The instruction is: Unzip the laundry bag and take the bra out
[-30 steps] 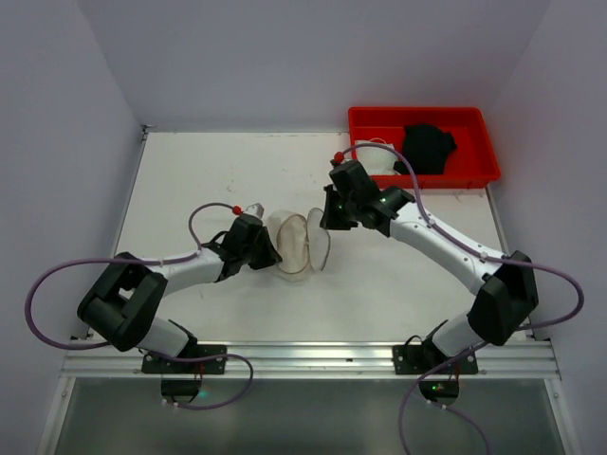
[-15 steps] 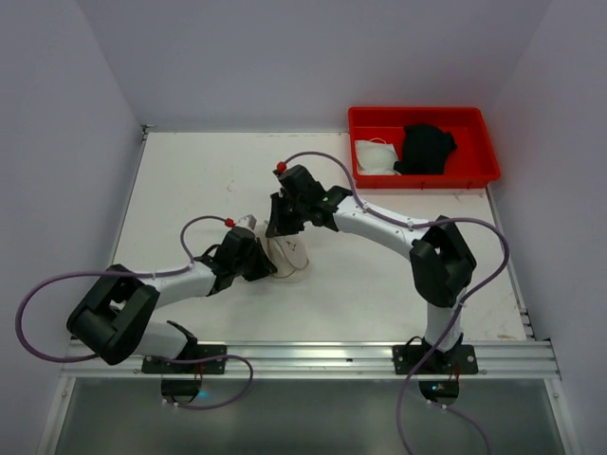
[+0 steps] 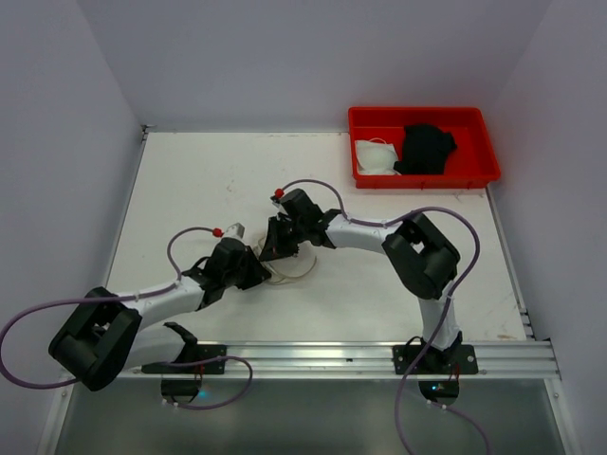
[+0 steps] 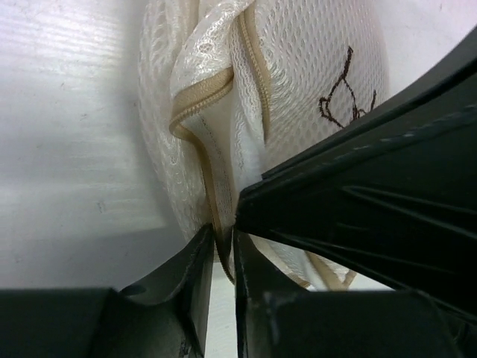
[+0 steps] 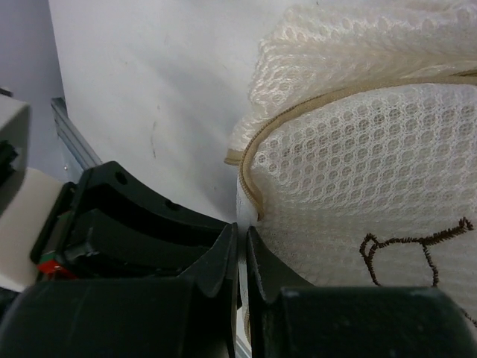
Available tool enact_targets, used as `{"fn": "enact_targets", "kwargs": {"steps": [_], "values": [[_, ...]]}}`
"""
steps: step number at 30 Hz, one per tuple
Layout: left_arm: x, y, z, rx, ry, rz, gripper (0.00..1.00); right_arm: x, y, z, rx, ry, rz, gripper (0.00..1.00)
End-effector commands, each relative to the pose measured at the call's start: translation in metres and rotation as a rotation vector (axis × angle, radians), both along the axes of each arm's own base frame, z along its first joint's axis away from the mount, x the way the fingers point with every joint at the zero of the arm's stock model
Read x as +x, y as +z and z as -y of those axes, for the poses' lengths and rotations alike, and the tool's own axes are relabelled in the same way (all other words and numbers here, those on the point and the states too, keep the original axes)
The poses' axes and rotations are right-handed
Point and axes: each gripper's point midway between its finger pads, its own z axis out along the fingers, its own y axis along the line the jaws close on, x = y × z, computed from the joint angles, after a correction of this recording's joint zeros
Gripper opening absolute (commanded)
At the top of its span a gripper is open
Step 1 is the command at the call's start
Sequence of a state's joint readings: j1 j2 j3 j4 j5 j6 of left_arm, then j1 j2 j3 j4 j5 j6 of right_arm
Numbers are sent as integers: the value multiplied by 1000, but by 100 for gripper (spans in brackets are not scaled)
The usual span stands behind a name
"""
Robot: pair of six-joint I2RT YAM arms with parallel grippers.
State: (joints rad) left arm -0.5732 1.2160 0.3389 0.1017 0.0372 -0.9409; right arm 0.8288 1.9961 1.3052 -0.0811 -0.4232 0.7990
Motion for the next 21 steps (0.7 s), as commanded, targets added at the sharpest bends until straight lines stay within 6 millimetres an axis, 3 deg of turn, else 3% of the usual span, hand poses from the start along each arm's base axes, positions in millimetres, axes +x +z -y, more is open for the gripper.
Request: {"fn": "enact_targets", "kwargs": {"steps": [1, 9, 11, 12, 15, 21], "values": [[-5, -6, -12, 18, 44, -13, 21, -3, -4, -7, 50, 9, -35, 5], [-20, -8, -27, 29, 75, -12, 34, 1, 2, -6, 51, -4, -8, 3], [-25, -10, -32, 42, 79, -19, 31, 0, 2, -7, 52, 0, -9, 3], [-26, -10, -34, 46, 82, -19, 18, -1, 2, -8, 51, 0, -5, 4], [-28, -15, -38, 66, 90, -28, 7, -1, 0, -13, 60, 6, 2, 4], [-20, -25, -35, 78, 84, -33, 6, -8, -11, -19, 55, 25, -17, 7]]}}
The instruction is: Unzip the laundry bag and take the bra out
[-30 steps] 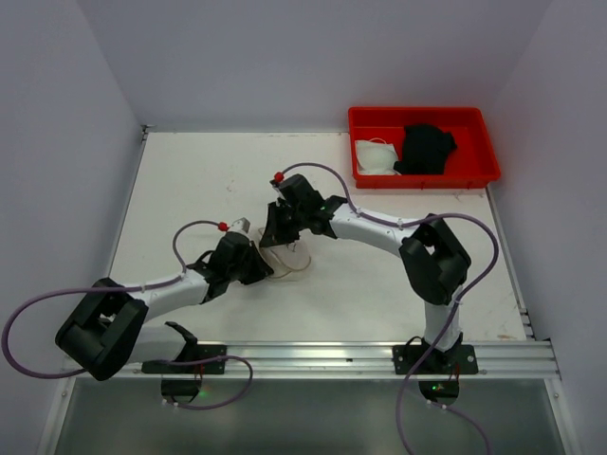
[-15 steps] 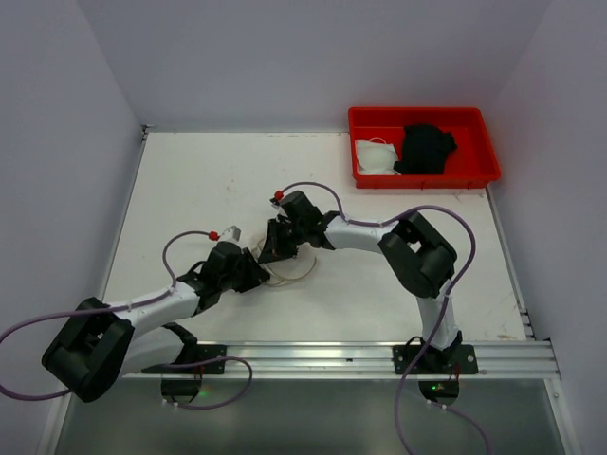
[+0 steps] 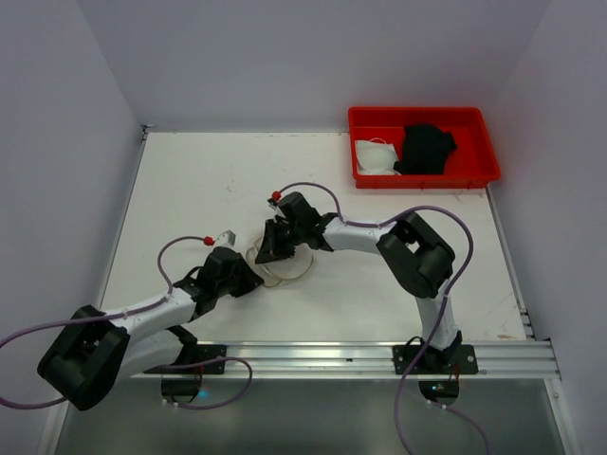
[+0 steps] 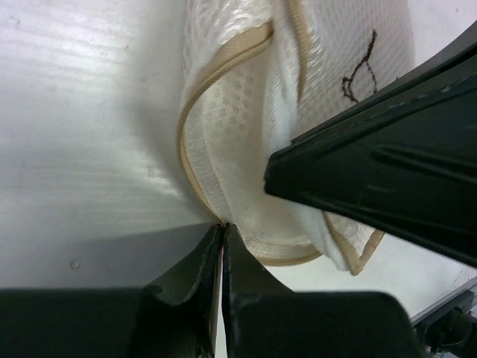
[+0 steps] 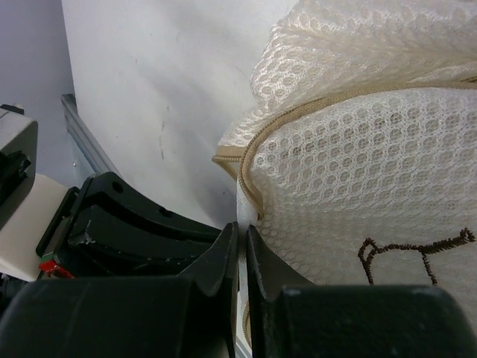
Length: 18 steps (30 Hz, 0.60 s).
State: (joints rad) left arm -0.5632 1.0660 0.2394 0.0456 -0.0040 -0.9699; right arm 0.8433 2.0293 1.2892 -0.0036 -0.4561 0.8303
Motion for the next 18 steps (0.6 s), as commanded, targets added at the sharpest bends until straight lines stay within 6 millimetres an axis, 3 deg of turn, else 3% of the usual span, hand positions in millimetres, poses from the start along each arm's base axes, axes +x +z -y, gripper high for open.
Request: {"fn": "enact_targets", "kwargs": {"steps": [1, 7, 11, 18], "values": [[2, -15, -9, 56, 20, -22, 6, -2, -4, -8, 16, 11, 2, 8], [13, -6, 4, 21, -8, 15, 4, -12, -7, -16, 44, 35, -23, 12], [13, 1, 5, 5, -17, 39, 9, -13, -17, -11, 22, 19, -38, 21], [-2, 28, -8, -8, -2, 83, 34, -9, -31, -6, -35, 6, -32, 40]]}}
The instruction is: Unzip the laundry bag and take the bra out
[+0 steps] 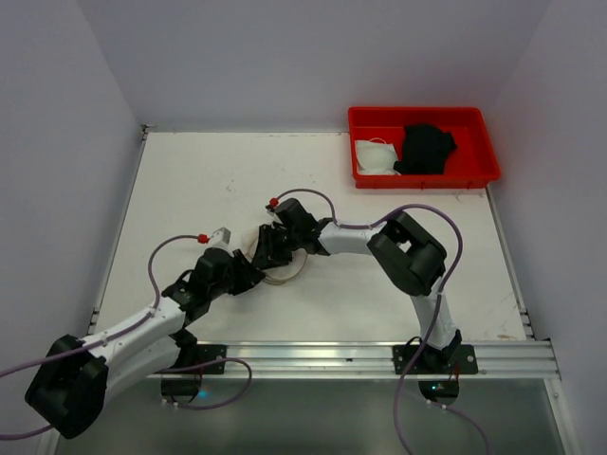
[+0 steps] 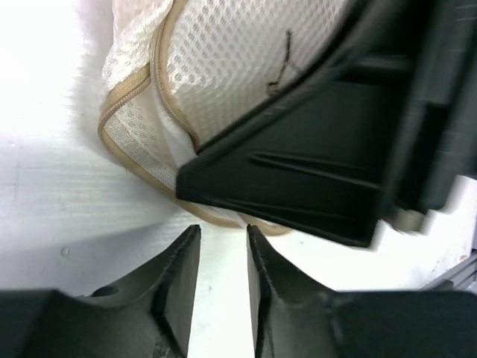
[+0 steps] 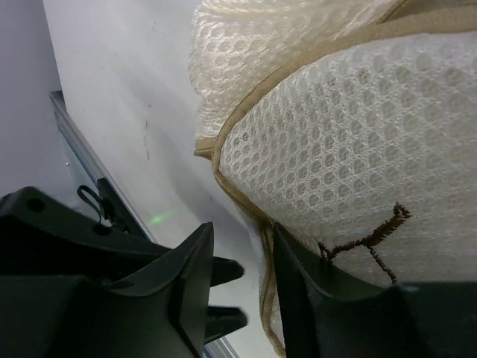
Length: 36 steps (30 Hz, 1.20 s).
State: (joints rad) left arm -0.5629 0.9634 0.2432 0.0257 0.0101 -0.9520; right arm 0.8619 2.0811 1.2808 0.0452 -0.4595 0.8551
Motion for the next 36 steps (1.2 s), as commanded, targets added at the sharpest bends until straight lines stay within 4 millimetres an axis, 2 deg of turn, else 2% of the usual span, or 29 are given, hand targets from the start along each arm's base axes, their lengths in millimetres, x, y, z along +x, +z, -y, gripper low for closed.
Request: {"fn": "enact_targets", "kwargs": {"steps": [1, 3, 7, 8, 10, 11, 13, 14, 17, 19, 20, 22, 24, 26, 27, 28, 30, 31, 32, 33, 34, 35, 36], "values": [[-7, 7, -15, 36, 25, 9, 36, -3, -11, 1, -29, 2, -3, 42], [-13, 12, -22, 50, 37, 9, 40, -1, -9, 1, -30, 4, 4, 46], [-19, 28, -35, 68, 78, 16, 42, 2, 7, 1, -19, 14, 47, 54], [-19, 32, -38, 72, 92, 24, 43, 4, 22, -1, 2, 16, 78, 57], [-19, 44, -43, 79, 110, 40, 43, 6, 32, 5, -24, 21, 114, 60], [-17, 47, -48, 96, 132, 52, 43, 10, 51, 4, -6, 22, 152, 64], [-16, 55, -53, 119, 145, 59, 43, 12, 63, 11, -38, 24, 193, 69], [-15, 58, -56, 137, 150, 68, 43, 16, 77, 11, -31, 25, 224, 74], [-11, 66, -58, 158, 155, 77, 44, 22, 111, 17, -42, 29, 309, 84], [-7, 69, -57, 158, 159, 86, 44, 24, 122, 26, -86, 36, 346, 87], [-6, 70, -56, 158, 159, 89, 45, 28, 133, 26, -84, 34, 376, 90], [-1, 74, -53, 152, 155, 99, 49, 33, 146, 37, -115, 23, 428, 92], [5, 76, -53, 172, 158, 107, 55, 53, 153, 57, -189, -48, 514, 96], [14, 84, -55, 198, 167, 138, 63, 76, 162, 91, -267, -152, 582, 99], [19, 85, -55, 212, 170, 137, 70, 82, 164, 102, -283, -164, 601, 99], [24, 93, -53, 211, 167, 154, 72, 94, 167, 119, -292, -201, 600, 99], [33, 98, -53, 236, 160, 160, 78, 97, 176, 142, -288, -238, 606, 99], [39, 110, -52, 230, 160, 182, 80, 106, 169, 167, -321, -288, 594, 99], [44, 115, -56, 247, 166, 194, 85, 107, 186, 187, -317, -344, 622, 99], [47, 119, -60, 261, 174, 197, 87, 113, 189, 207, -348, -405, 637, 99], [53, 131, -62, 269, 173, 225, 89, 119, 180, 240, -390, -476, 614, 99], [58, 137, -71, 272, 197, 231, 93, 118, 196, 262, -376, -542, 634, 99], [63, 146, -75, 271, 204, 246, 94, 118, 199, 283, -399, -597, 635, 99]]}}
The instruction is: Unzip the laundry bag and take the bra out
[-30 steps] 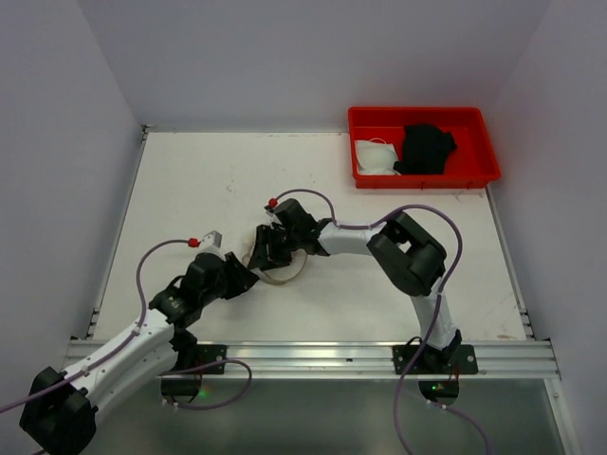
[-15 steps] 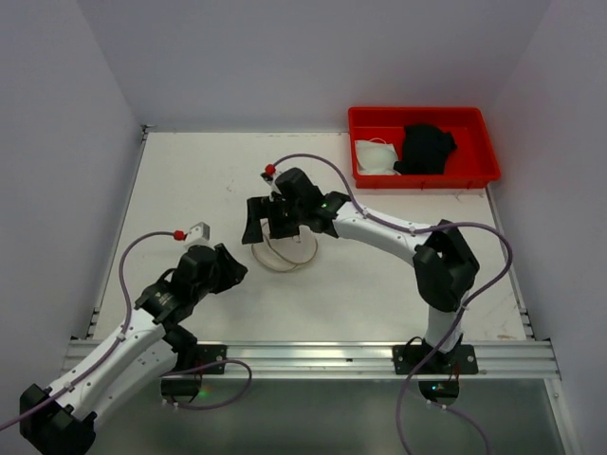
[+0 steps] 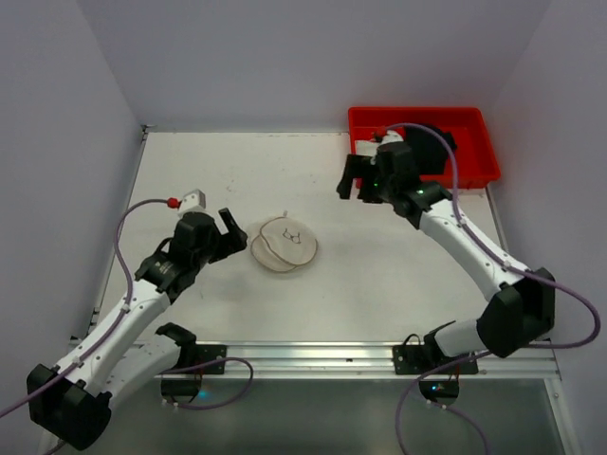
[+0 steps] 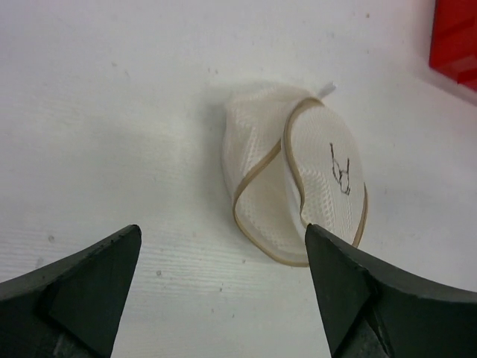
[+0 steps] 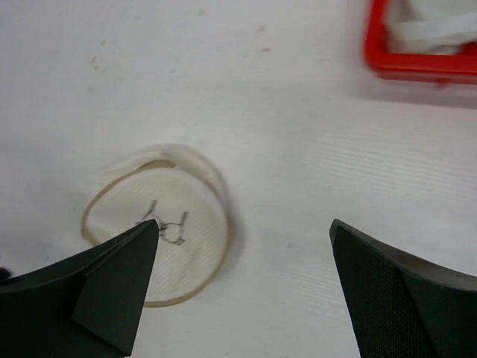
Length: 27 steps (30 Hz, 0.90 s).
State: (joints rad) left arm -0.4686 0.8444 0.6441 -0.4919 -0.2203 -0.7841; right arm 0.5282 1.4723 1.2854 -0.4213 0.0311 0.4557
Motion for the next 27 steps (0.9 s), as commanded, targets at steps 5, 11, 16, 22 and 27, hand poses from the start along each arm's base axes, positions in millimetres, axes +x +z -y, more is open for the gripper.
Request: {"fn": "enact_targets", "kwargs": {"steps": [5, 11, 16, 22, 27], "values": [[36, 72, -52, 106, 95, 168, 100, -22, 54, 177, -104, -458, 176, 99], [16, 139, -79, 167, 145, 291, 100, -95, 133, 235, -103, -657, 412, 99], [-14, 222, -104, 242, 190, 474, 100, -156, 185, 250, -38, -681, 596, 99], [-53, 270, -128, 280, 255, 574, 100, -206, 214, 249, -5, -603, 755, 99], [-80, 286, -138, 261, 280, 642, 100, -237, 222, 255, -4, -598, 839, 99]]}}
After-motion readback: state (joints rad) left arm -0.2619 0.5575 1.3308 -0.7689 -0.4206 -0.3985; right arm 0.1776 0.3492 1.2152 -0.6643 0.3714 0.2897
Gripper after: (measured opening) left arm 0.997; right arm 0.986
